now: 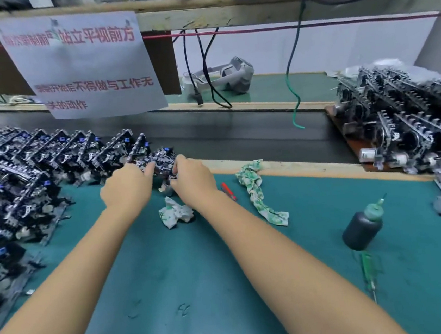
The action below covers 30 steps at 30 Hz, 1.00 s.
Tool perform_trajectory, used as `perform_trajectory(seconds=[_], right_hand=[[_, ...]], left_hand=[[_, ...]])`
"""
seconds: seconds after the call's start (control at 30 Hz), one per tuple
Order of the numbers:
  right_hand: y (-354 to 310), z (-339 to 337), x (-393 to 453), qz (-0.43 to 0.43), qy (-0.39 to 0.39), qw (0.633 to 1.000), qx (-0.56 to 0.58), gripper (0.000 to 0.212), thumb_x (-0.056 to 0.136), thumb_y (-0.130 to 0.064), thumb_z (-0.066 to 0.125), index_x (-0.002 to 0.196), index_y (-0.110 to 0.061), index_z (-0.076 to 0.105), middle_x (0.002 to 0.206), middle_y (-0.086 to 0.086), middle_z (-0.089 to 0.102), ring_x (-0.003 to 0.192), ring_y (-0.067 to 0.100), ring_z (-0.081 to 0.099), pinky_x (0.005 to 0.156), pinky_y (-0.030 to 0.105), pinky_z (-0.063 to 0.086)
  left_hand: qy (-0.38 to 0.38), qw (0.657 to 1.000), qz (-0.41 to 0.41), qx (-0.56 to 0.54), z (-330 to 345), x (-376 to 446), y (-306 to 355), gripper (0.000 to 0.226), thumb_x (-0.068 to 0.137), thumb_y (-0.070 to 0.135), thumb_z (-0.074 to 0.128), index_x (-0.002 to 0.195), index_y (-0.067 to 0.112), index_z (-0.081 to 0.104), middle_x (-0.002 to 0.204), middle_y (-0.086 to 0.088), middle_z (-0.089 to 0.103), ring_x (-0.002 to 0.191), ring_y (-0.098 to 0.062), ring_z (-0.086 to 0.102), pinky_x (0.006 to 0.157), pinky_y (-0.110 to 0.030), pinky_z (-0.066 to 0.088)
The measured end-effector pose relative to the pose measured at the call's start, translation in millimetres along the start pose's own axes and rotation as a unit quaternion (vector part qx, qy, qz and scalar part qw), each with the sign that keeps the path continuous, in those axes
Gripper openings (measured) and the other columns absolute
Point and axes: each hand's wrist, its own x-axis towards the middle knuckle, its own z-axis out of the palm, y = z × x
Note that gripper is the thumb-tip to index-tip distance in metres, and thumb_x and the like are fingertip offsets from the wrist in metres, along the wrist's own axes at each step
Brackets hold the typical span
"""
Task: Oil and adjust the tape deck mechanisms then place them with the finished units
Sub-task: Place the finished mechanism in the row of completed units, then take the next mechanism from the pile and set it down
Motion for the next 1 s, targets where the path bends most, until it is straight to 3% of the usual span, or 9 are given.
perform_trajectory(seconds=[0.1,0.17,0.23,0.37,0.43,0.53,0.73,0.87,1.0], right_hand=[[1.3,10.9,6.1,-0.003,-0.015,1.0,0.0,0.025,0.092,-0.015,0.053,0.114,-0.003,0.05,0.117,0.018,0.057,0.108,0.035,0.053,0.082,0.038,0.041],[3.7,13.9,7.6,-0.018,-0.016,1.0,-0.008,0.023,0.093,-0.019,0.053,0.111,-0.004,0.052,0.113,0.017,0.059,0.106,0.033,0.053,0.08,0.037,0.04],[6.4,14.7,7.1,-0.027,-0.018,0.999,0.0,0.018,0.093,-0.021,0.053,0.106,-0.008,0.052,0.109,0.014,0.062,0.102,0.032,0.054,0.075,0.036,0.038],[11.7,13.4,3.1,-0.024,-0.024,0.999,0.009,0.011,0.093,-0.021,0.051,0.102,-0.014,0.052,0.101,0.009,0.064,0.094,0.03,0.055,0.067,0.032,0.035],[14.6,10.0,0.4,-0.029,-0.031,0.999,0.004,0.011,0.093,-0.02,0.051,0.102,-0.014,0.053,0.102,0.009,0.064,0.094,0.03,0.055,0.067,0.032,0.035],[22.0,0.3,-5.0,-0.033,-0.026,0.999,0.02,0.018,0.093,-0.02,0.051,0.109,-0.012,0.053,0.107,0.009,0.063,0.097,0.028,0.055,0.072,0.033,0.038],[43.0,-31.2,-26.9,-0.006,0.062,0.992,0.105,0.022,0.095,-0.014,0.047,0.116,-0.01,0.051,0.108,0.009,0.06,0.091,0.023,0.053,0.077,0.033,0.039],[61.3,-59.2,-63.0,0.05,0.172,0.961,0.212,0.034,0.096,-0.016,0.047,0.129,-0.012,0.04,0.076,-0.009,0.053,0.074,0.014,0.053,0.068,0.027,0.038],[86.3,-86.4,-113.9,0.109,0.161,0.949,0.248,0.036,0.098,-0.023,0.048,0.133,-0.021,0.043,0.074,-0.008,0.053,0.076,0.022,0.063,0.079,0.036,0.051]], left_hand=[[-0.057,0.989,-0.057,-0.128,13.3,14.5,-0.7,0.053,0.098,0.047,0.042,0.095,-0.001,0.064,0.085,-0.016,0.07,0.085,-0.033,0.064,0.077,-0.036,0.05],[-0.107,0.933,-0.108,-0.326,18.7,18.5,0.6,0.042,0.097,0.035,0.05,0.102,-0.006,0.059,0.064,-0.01,0.068,0.056,-0.024,0.064,0.053,-0.025,0.049],[-0.13,0.874,-0.152,-0.444,21.7,17.1,1.6,0.033,0.096,0.024,0.054,0.113,-0.004,0.054,0.06,-0.008,0.064,0.031,-0.012,0.053,0.033,-0.012,0.032],[-0.152,0.834,-0.208,-0.487,26.7,19.1,7.6,0.037,0.091,0.025,0.063,0.117,0.001,0.057,0.067,-0.005,0.059,0.023,-0.005,0.043,0.029,-0.007,0.026],[-0.15,0.833,-0.216,-0.486,25.1,19.7,11.3,0.028,0.089,0.026,0.066,0.104,0.003,0.06,0.055,-0.002,0.06,0.022,-0.003,0.039,0.029,-0.009,0.025],[-0.15,0.835,-0.191,-0.493,24.4,17.9,16.8,0.024,0.091,0.019,0.064,0.072,0.008,0.055,0.055,-0.003,0.06,0.023,-0.003,0.044,0.028,-0.009,0.026],[-0.16,0.821,-0.108,-0.538,7.0,-11.0,24.3,0.016,0.089,0.018,0.066,0.076,0.009,0.061,0.072,-0.008,0.062,0.034,-0.004,0.054,0.038,-0.012,0.045],[-0.193,0.829,0.012,-0.525,-8.2,-42.1,21.9,0.017,0.089,0.018,0.065,0.074,0.008,0.065,0.068,-0.006,0.061,0.04,-0.009,0.054,0.047,-0.015,0.048],[-0.229,0.833,0.112,-0.491,-3.3,-89.1,22.0,0.022,0.089,0.016,0.063,0.075,-0.001,0.065,0.058,0.002,0.061,0.046,-0.01,0.055,0.053,-0.016,0.047]])
